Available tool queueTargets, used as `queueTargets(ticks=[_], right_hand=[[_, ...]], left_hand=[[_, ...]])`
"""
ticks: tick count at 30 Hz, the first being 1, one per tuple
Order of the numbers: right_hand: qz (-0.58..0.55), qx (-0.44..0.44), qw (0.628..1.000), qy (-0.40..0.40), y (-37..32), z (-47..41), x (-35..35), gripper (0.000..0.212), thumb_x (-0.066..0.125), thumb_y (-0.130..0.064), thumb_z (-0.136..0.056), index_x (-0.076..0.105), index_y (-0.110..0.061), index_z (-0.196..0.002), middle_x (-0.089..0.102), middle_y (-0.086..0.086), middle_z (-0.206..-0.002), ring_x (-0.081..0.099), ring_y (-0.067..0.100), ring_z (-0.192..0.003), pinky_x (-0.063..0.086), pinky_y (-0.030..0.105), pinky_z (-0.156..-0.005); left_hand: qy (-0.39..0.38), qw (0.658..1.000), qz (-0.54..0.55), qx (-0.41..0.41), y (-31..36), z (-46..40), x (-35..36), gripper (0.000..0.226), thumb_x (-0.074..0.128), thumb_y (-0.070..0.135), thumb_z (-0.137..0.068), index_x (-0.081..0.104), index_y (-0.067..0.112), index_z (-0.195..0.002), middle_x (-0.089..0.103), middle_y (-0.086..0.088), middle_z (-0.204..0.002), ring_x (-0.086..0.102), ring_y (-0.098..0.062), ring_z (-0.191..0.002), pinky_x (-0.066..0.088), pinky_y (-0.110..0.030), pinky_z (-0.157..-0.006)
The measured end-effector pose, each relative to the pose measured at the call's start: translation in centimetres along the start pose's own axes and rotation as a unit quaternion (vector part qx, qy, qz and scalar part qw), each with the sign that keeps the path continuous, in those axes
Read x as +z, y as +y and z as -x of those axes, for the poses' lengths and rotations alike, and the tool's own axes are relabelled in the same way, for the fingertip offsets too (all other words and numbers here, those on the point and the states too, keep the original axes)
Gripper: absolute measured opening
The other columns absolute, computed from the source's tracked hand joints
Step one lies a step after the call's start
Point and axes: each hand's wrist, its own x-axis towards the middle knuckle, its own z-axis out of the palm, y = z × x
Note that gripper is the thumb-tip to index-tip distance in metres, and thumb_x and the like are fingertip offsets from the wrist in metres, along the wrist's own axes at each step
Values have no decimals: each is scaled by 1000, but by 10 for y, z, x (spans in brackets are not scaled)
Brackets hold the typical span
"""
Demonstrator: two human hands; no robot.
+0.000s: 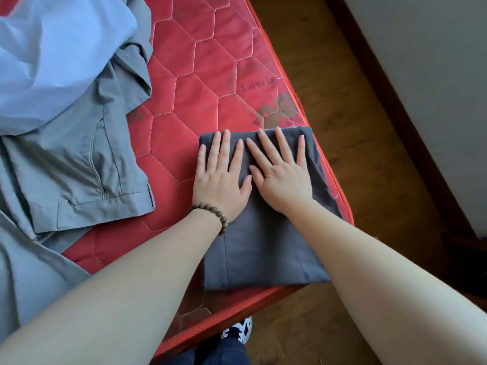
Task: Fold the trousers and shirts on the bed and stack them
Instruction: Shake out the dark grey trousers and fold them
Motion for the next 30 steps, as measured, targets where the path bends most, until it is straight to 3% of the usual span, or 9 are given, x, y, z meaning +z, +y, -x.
queueTargets(ticks=[2,5,7,10,14,18,23,27,30], right_hand=[[11,73,997,1,13,1,9,57,27,-56,-96,22,-38,-150,16,-2,-160,7,25,-149,-5,59,-116],[-54,256,965,-15,27,10,14,60,15,-63,-94,7,-44,-150,5,1,-162,-1,24,-149,-6,60,-115],[-115,291,948,-64,30,9,10,59,10,-63,-95,-1,-45,-149,-1,1,-162,-6,22,-149,-5,60,-115],[-102,274,953,-73,30,13,-7,58,10,-60,-96,-4,-43,-150,-10,1,-161,-13,24,-148,-6,63,-113],[-78,170,982,29,7,65,-25,58,27,-44,-98,15,-29,-153,5,5,-162,-2,25,-149,-2,61,-114],[-62,62,994,-59,-18,133,-11,56,34,-44,-99,21,-30,-152,12,-1,-161,1,22,-149,5,62,-115],[-66,185,974,-116,-1,159,8,58,14,-63,-96,0,-45,-150,-6,-7,-160,-9,18,-148,-4,50,-119],[-76,179,972,-130,-2,156,10,58,9,-64,-95,-11,-46,-146,-14,-7,-158,-15,16,-146,-7,46,-118],[-81,185,965,-167,-2,152,1,60,13,-62,-96,-9,-44,-148,-13,-5,-160,-11,21,-148,-5,48,-118]], left_hand=[[8,1000,2,-6,0,0,8,73,34,49,-90,19,15,-153,8,-16,-160,4,-28,-149,6,-48,-120],[-2,1000,18,-5,0,1,11,75,31,53,-90,15,17,-154,4,-16,-160,0,-27,-149,5,-48,-120],[-31,999,30,-2,-2,-1,8,77,31,56,-91,8,19,-155,-3,-15,-161,-7,-26,-149,1,-47,-120],[-70,997,27,-5,-2,-1,-8,84,34,61,-88,5,19,-154,-7,-13,-161,-11,-24,-148,-4,-47,-119],[-30,999,40,-12,8,42,-25,82,32,57,-85,18,13,-153,7,-14,-161,0,-26,-149,2,-50,-120],[-94,995,23,27,16,105,-15,78,31,55,-89,16,15,-154,5,-14,-161,1,-30,-149,7,-50,-120],[-111,992,48,21,11,110,-1,77,32,57,-89,15,20,-154,4,-11,-162,-1,-30,-149,10,-48,-120],[-126,991,48,19,10,110,-2,78,34,59,-90,10,22,-154,-2,-10,-162,-5,-28,-149,3,-44,-121],[-155,987,34,24,9,105,-12,79,35,59,-91,3,23,-154,-9,-8,-161,-9,-26,-148,1,-43,-120]])
